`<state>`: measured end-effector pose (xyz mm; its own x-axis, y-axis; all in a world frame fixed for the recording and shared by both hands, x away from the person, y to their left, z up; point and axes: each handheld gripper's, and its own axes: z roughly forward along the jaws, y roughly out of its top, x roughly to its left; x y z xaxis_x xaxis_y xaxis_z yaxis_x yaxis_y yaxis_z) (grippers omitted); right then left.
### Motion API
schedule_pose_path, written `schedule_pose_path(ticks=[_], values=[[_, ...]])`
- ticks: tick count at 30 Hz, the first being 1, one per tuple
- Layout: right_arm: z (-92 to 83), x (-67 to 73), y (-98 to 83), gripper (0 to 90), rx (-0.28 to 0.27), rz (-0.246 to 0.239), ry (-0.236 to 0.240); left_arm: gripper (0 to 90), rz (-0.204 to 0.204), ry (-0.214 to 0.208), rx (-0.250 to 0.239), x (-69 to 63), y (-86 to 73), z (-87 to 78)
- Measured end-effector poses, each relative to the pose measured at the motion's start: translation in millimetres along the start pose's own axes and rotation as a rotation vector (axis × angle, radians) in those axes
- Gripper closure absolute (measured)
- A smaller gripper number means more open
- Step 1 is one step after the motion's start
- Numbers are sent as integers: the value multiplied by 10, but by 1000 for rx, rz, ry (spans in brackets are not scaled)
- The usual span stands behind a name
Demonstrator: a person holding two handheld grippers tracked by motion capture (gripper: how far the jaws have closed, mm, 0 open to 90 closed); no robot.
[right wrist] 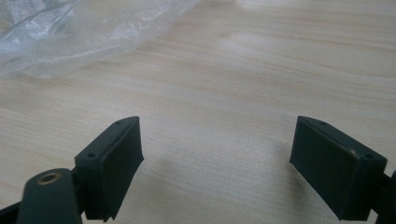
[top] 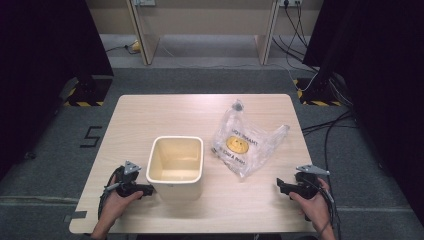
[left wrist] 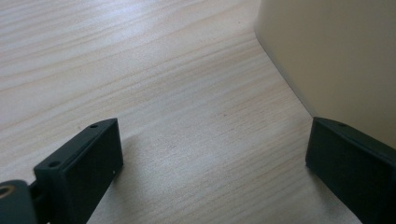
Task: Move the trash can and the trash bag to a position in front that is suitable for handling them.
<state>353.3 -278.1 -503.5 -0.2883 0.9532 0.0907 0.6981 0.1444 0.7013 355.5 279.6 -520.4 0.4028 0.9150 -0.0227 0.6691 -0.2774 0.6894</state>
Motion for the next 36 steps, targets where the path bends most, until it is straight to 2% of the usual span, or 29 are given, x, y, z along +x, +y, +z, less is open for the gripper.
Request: schedule_pose_path(ticks=[22,31,34,35,36], values=[[12,45,21,171,-5,-3,-8,21,1,-1,0,-4,0,5],[-13,192,142,184,-66,-18,-14,10,3,0,0,-8,1,11],[-43,278,219,274,-108,-32,18,8,3,1,0,-9,1,12],[-50,366,286,270,-133,-43,41,6,5,1,0,-8,0,13],[-50,366,286,270,-133,-43,41,6,5,1,1,-9,1,13]])
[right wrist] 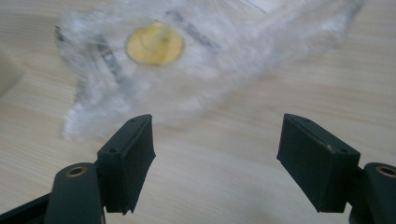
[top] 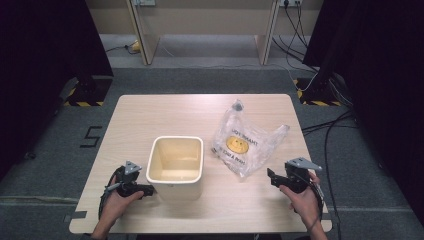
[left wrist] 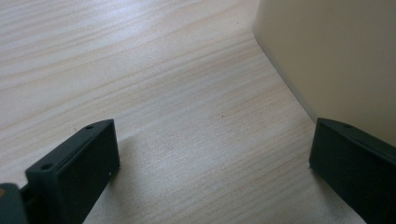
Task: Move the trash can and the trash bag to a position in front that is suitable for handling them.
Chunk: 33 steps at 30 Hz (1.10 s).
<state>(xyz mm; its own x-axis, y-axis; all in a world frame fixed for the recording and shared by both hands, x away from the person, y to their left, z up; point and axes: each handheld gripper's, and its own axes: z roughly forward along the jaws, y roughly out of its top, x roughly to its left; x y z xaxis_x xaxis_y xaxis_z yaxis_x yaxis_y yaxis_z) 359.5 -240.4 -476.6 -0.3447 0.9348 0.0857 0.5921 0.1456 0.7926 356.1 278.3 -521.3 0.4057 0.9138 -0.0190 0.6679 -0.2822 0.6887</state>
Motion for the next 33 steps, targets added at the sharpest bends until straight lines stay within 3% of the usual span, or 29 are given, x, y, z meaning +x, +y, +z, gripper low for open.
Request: schedule_pose_path(ticks=[1,2,3,4,5,7,8,16,33], values=[[36,109,67,280,-9,-25,29,4,0,0,0,0,0,1],[36,109,67,280,-9,-25,29,4,0,0,-1,0,-1,1],[83,222,118,313,-19,-49,74,4,2,0,0,1,-1,0],[83,222,118,313,-19,-49,74,4,2,0,0,1,-1,0],[133,330,154,333,-21,-90,101,4,3,0,0,1,-1,0],[149,364,164,350,-21,-101,110,4,2,0,0,1,-1,0],[187,443,195,401,-22,-122,145,2,3,0,1,1,-1,0],[306,610,254,489,-17,-196,182,0,2,-1,1,-3,1,3],[633,733,309,554,27,-227,194,0,2,-4,-2,-8,1,5]])
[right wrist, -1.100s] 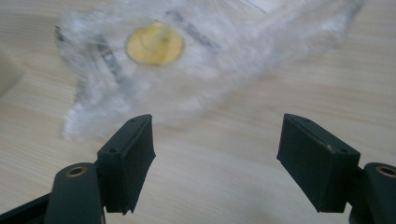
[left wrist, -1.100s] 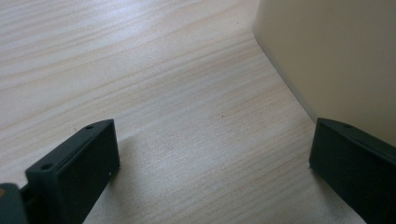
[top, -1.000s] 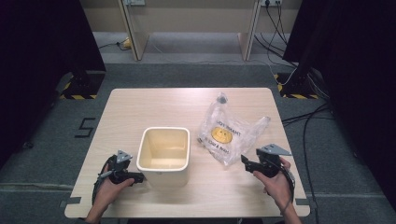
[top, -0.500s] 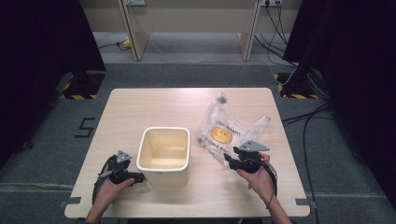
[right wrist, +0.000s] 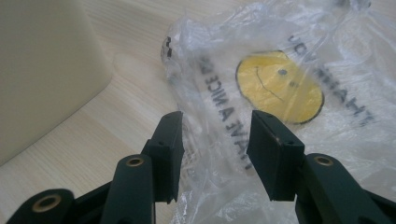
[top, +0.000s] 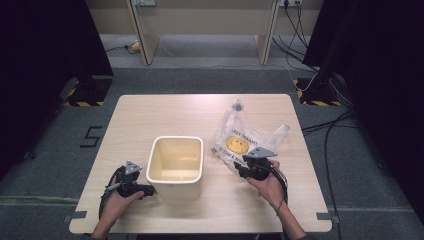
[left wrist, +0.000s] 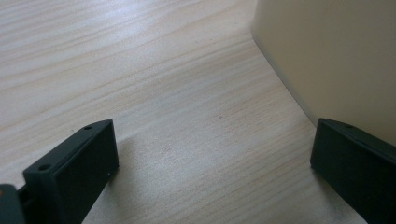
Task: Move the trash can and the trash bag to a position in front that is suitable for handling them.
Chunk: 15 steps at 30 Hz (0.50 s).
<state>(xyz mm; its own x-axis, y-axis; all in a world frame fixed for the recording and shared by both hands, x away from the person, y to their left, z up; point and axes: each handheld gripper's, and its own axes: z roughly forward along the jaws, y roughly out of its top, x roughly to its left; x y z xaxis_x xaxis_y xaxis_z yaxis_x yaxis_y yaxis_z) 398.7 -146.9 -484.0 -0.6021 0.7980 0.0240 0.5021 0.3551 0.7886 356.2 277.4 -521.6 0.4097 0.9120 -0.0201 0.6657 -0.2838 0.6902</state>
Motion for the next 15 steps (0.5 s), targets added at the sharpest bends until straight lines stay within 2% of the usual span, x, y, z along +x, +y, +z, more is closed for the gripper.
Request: schedule_pose_path(ticks=[3,8,12,15], values=[[59,-8,-12,563,17,-1,9,0,1,-1,1,0,1,1],[92,13,-22,593,41,-29,13,0,1,-1,1,0,2,1],[115,2,-68,605,81,-31,22,0,1,-2,0,-4,1,0],[119,-15,-103,617,110,-51,26,0,3,-3,1,-6,2,0]])
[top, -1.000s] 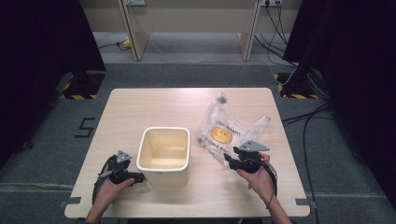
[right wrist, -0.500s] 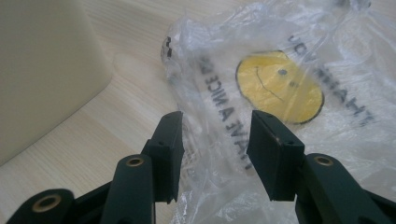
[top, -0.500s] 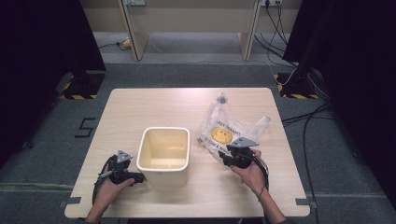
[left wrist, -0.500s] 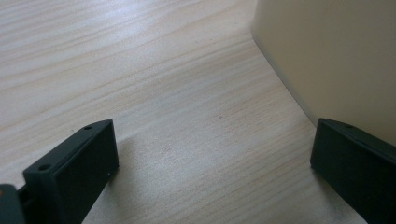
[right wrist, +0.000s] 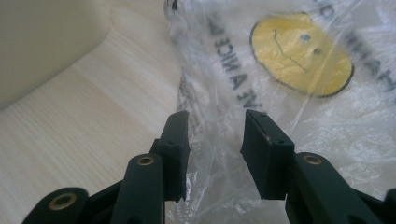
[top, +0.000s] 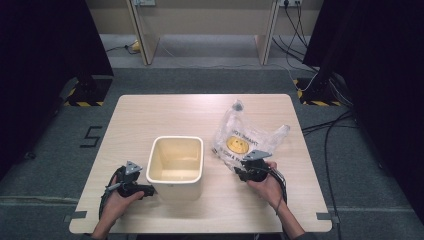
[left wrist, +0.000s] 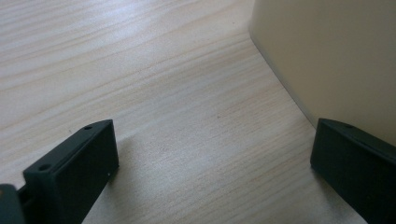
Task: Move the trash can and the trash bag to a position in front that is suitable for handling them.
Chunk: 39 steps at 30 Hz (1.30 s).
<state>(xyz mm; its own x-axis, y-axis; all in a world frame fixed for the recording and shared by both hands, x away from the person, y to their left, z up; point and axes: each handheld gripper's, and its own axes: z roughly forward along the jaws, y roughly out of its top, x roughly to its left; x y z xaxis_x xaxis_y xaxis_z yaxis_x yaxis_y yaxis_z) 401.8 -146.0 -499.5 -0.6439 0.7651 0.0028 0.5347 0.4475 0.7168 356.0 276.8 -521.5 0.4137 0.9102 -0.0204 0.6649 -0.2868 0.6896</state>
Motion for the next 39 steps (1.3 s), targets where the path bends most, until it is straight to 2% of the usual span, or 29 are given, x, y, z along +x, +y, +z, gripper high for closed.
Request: schedule_pose_path(ticks=[6,9,14,19,23,25,27,28,30,31,35,38,39], values=[[-55,-43,-95,646,56,-36,10,0,2,-1,1,-2,0,-1],[-110,-104,-149,655,71,-29,10,0,1,-1,0,-2,-1,-1],[-257,-256,-290,658,72,0,14,0,0,-1,-1,-3,-1,0],[-419,-342,-445,658,71,-57,54,0,0,-1,-1,-3,-2,0],[-546,-392,-560,638,72,-45,67,0,1,-1,0,-2,-1,0],[-610,-409,-601,604,69,-31,68,0,0,-1,-2,-3,-3,0],[-688,-419,-600,483,45,35,48,0,1,-1,-1,-2,-1,0],[-729,-427,-568,452,16,83,40,0,2,-2,-1,-1,-1,1],[-782,-435,-477,426,-50,122,38,0,2,-2,-3,-2,0,4],[-778,-433,-424,409,-73,149,16,0,2,-2,-3,-2,0,3],[-599,-376,-202,407,-99,220,-48,0,2,-2,-2,-2,1,4],[-377,-321,-50,396,-66,225,-121,0,2,-3,-3,-2,0,5],[-327,-307,-30,395,-53,215,-131,0,2,-3,-4,-2,-1,5]])
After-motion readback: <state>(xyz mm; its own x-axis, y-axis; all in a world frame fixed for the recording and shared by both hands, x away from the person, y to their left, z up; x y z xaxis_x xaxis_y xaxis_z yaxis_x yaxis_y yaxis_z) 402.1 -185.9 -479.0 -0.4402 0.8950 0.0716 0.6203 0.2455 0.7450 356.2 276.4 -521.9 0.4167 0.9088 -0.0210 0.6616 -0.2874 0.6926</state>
